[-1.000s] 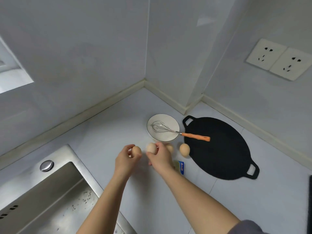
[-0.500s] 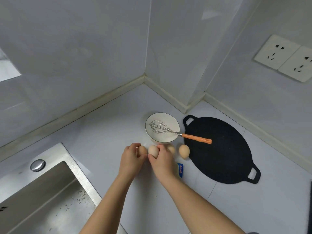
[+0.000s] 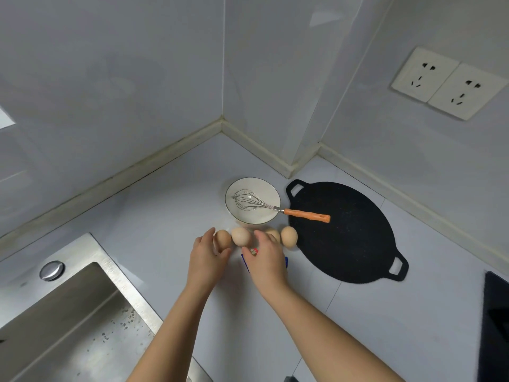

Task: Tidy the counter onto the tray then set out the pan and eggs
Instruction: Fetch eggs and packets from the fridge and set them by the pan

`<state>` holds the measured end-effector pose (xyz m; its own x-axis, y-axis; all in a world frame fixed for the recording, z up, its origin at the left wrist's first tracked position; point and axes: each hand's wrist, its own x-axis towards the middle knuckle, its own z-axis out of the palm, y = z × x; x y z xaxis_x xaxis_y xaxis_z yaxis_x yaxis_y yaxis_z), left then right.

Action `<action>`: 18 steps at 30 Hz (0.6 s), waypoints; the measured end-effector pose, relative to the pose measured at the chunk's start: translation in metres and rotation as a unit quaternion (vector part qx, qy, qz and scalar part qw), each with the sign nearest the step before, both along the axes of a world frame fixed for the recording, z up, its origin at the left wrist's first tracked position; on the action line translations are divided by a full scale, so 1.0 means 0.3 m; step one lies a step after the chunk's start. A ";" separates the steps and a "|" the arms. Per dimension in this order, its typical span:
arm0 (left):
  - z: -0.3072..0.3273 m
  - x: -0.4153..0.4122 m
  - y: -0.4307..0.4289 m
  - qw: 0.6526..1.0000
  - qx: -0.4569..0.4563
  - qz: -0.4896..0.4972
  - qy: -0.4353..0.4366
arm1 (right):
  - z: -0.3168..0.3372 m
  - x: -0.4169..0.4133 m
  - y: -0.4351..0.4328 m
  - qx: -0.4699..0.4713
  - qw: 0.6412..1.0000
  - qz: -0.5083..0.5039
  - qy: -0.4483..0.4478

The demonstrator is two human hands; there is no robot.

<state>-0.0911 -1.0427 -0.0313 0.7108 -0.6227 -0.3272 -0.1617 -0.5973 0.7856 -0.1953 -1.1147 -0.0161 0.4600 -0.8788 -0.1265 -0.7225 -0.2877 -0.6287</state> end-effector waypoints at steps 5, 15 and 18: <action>0.033 -0.033 0.036 1.000 -0.008 0.022 -0.002 | 0.044 -0.077 0.031 0.009 1.000 0.011 -0.021; 0.231 -0.339 0.187 0.989 -0.145 -0.005 -0.014 | 0.186 -0.377 0.166 0.047 0.989 -0.024 -0.140; 0.294 -0.490 0.222 0.984 -0.172 -0.041 -0.001 | 0.250 -0.523 0.205 0.037 0.983 -0.042 -0.173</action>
<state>-0.2381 -0.9762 0.0570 0.6534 -0.7521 -0.0863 -0.2000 -0.2814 0.9385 -0.3522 -1.0533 0.0588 0.4131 -0.9098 -0.0396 -0.4808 -0.1810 -0.8579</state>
